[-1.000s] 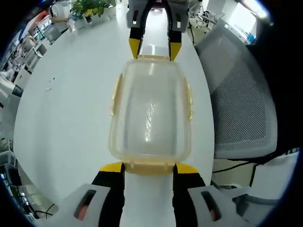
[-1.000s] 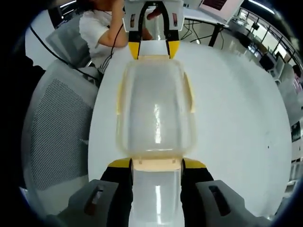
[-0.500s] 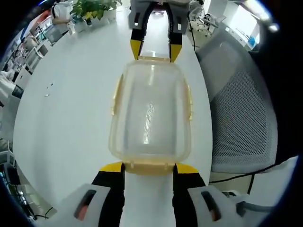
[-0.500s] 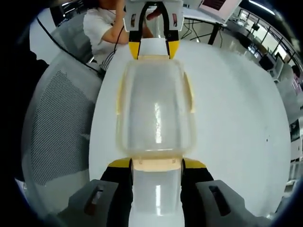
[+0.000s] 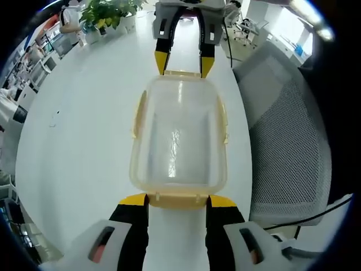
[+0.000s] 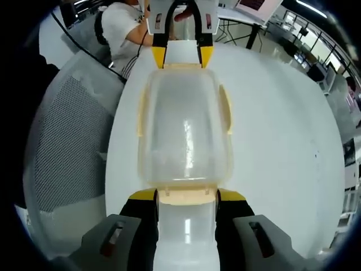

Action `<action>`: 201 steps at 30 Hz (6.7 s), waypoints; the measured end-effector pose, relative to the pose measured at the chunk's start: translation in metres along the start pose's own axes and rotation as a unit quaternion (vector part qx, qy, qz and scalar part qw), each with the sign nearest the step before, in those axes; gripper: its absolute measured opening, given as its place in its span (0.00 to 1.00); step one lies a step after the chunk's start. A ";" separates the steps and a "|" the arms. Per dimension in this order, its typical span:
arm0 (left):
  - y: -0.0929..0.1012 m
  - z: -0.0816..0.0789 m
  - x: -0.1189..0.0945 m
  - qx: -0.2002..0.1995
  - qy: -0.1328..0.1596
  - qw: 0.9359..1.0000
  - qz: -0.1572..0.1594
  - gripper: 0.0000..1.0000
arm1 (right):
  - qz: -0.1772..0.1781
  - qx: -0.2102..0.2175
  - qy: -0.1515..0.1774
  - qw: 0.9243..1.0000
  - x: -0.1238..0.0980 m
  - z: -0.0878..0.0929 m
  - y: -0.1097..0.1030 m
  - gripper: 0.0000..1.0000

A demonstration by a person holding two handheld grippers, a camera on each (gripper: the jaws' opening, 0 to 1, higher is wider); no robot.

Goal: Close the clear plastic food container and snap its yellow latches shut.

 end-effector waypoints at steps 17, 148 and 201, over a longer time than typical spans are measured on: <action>0.002 -0.036 0.017 0.003 0.015 1.000 0.007 0.34 | 0.000 0.007 -0.006 1.000 -0.013 0.037 0.001 0.36; 0.015 -0.091 0.049 -0.245 0.100 0.964 0.032 0.33 | 0.018 0.236 0.087 0.968 -0.055 0.121 -0.005 0.38; 0.024 -0.105 0.065 -0.513 0.164 0.841 0.046 0.20 | 0.004 0.396 0.142 0.907 -0.035 0.104 -0.013 0.18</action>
Point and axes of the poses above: the point that each gripper's makers call its tool centre point, and the gripper's own axes: x roughly forward along the fingers, y roughly to its right, z roughly out of its underside, the point moved 2 cm from there along -x, roughly backward along the fingers, and after that the axes turned 5 degrees about -z, right-handed, at the moved point
